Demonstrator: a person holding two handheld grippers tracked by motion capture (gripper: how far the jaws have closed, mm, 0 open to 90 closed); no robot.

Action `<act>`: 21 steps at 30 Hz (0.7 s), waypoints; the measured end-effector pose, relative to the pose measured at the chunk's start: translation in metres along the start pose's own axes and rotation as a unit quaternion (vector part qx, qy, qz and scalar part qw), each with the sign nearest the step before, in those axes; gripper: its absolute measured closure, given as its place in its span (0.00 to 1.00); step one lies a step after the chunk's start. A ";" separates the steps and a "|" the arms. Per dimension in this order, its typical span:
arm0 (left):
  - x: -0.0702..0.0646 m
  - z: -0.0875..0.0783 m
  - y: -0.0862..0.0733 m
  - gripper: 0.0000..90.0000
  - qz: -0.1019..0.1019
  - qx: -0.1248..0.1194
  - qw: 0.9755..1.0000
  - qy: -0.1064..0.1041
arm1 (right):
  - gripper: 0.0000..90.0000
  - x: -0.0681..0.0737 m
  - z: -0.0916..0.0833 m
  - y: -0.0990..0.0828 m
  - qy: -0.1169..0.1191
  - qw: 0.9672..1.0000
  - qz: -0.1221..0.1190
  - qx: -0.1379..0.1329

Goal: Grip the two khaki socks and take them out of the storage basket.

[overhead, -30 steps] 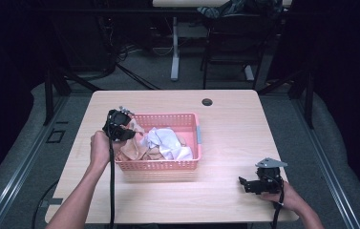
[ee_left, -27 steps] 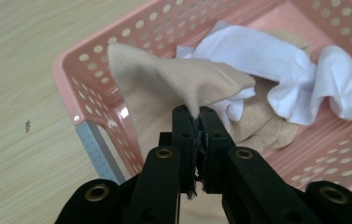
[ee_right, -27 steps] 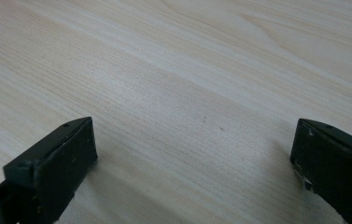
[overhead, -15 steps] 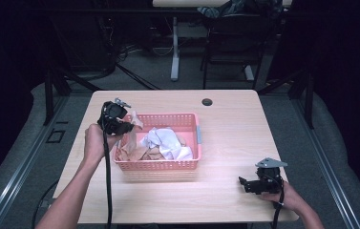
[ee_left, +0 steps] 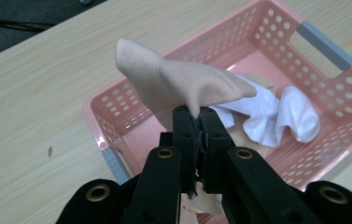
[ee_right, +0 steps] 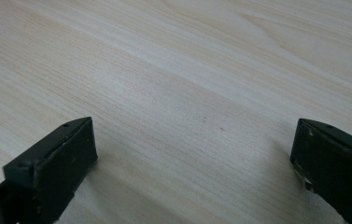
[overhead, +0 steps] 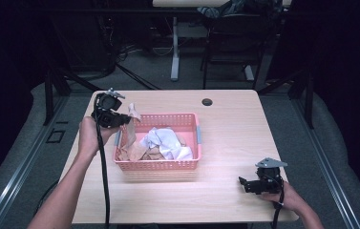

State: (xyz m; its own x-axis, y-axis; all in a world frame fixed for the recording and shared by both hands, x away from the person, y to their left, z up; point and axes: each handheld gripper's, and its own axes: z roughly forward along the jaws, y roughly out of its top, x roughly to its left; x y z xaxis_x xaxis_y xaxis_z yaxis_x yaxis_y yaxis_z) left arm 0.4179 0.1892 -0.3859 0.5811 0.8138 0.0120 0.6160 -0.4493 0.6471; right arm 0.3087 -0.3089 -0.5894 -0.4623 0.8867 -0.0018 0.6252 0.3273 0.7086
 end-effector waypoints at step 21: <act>0.020 -0.043 0.015 0.97 -0.012 -0.036 0.999 0.008 | 0.00 0.000 0.000 0.000 0.001 1.000 -0.001 0.000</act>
State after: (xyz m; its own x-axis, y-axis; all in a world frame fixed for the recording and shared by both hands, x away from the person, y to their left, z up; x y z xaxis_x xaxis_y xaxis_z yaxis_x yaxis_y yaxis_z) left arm 0.4158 0.2142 -0.3437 0.5573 0.8303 0.0085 0.5897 -0.4030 0.6999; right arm 0.3090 -0.3092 -0.5894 -0.4648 0.8854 -0.0006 0.6250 0.3285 0.7082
